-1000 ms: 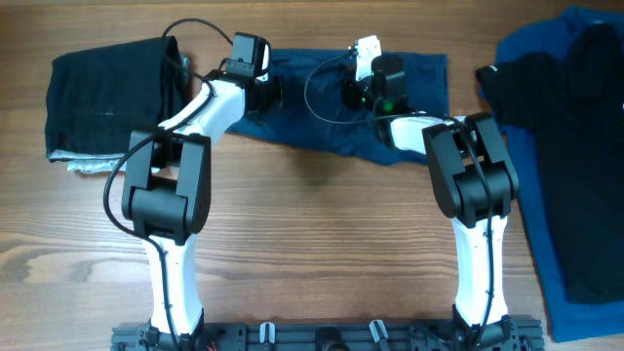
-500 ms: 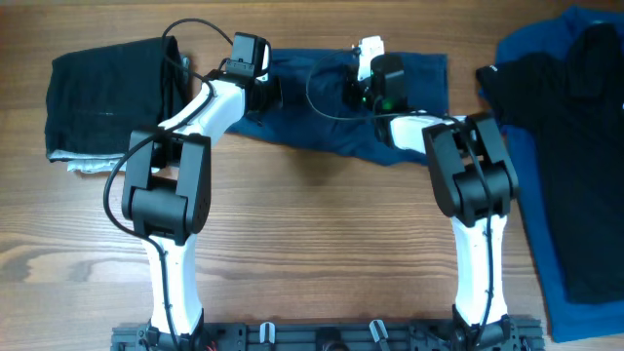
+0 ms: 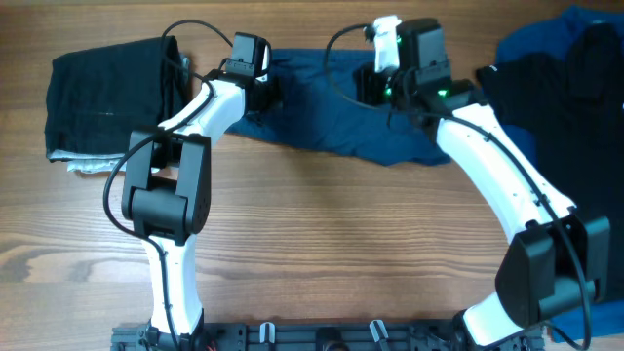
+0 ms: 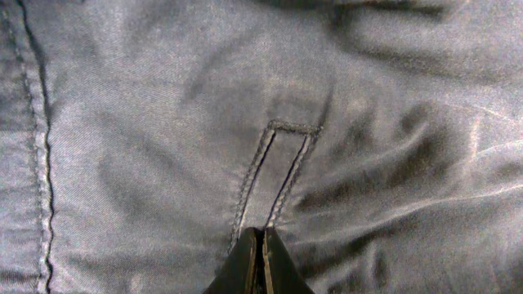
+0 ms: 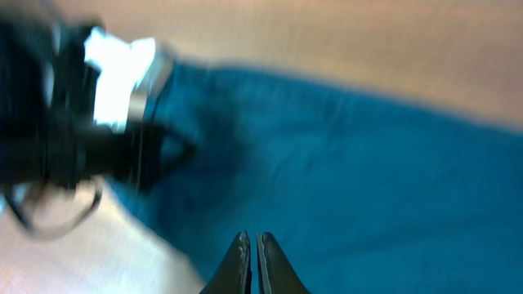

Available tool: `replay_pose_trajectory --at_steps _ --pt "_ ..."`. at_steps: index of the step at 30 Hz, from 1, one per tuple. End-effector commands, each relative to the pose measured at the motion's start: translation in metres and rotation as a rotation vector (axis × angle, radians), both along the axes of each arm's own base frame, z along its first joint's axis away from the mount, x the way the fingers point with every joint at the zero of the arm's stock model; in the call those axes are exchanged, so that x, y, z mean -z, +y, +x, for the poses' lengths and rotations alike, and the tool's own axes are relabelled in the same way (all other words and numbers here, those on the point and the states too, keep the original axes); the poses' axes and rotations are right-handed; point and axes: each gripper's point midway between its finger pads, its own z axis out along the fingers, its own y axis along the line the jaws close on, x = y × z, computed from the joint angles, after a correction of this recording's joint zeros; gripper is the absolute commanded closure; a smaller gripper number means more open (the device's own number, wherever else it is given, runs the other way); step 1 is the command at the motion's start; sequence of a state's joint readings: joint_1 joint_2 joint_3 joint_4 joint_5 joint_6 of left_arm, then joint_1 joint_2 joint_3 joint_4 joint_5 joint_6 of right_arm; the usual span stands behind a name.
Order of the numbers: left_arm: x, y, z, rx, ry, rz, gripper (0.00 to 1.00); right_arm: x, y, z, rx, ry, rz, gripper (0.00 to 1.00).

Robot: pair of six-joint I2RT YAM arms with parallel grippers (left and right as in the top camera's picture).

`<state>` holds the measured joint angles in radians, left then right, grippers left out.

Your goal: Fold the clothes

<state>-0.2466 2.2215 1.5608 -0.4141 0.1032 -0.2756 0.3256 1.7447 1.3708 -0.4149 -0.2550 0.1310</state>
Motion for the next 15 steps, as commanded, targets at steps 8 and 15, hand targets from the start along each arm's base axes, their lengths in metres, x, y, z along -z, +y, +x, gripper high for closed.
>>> replay_pose_trajectory --at_steps 8,15 --pt "0.013 0.006 -0.011 -0.025 0.05 0.013 0.94 0.182 0.006 -0.037 -0.042 0.352 -0.095 0.96" --pt "0.013 0.006 -0.011 -0.025 0.051 0.013 0.96 0.138 0.007 -0.032 -0.049 0.33 -0.086 0.96"
